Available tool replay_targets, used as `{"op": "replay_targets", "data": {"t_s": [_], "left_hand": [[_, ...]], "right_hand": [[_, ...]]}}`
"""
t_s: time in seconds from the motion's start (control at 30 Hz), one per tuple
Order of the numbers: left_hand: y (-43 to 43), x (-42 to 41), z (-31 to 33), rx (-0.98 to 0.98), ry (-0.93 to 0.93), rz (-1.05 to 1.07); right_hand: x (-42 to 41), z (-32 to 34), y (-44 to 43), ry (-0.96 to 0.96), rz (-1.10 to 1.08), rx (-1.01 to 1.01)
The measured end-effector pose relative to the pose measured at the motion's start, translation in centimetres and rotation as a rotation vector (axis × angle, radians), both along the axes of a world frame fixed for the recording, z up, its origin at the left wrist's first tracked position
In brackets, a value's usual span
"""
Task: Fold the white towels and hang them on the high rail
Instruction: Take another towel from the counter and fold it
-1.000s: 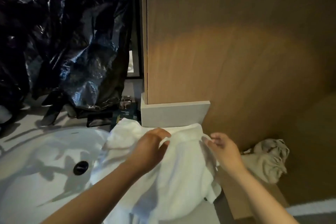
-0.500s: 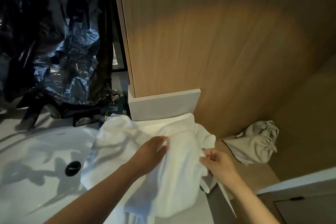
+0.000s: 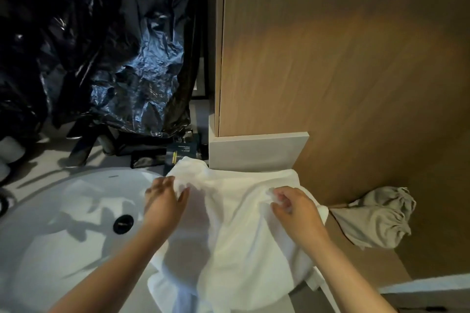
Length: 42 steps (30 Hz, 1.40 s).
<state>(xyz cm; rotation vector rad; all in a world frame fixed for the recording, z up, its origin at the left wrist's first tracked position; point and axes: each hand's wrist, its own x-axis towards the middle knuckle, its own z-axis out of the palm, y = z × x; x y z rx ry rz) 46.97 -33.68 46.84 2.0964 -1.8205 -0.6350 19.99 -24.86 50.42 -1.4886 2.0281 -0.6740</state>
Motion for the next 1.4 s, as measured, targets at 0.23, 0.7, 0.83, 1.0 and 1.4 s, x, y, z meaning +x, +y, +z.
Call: {"op": "replay_targets", "data": {"t_s": [0.23, 0.7, 0.83, 1.0, 1.4], "left_hand": [[-2.0, 2.3, -1.3, 0.268, 0.27, 0.291], [-3.7, 2.4, -0.9, 0.32, 0.589, 0.24], [-4.9, 2.3, -0.8, 0.389, 0.893, 0.423], [-3.3, 1.8, 0.4, 0.182, 0.8, 0.355], [4.4, 0.8, 7.9, -0.081, 0.771, -0.333]], "right_hand": [[2.1, -0.4, -1.0, -0.072, 0.092, 0.036], [2.5, 0.1, -0.9, -0.081, 0.151, 0.053], [2.9, 0.2, -1.0, -0.086, 0.153, 0.046], [3.6, 0.7, -1.4, -0.085, 0.178, 0.013], [7.6, 5.3, -6.0, -0.543, 0.163, -0.166]]}}
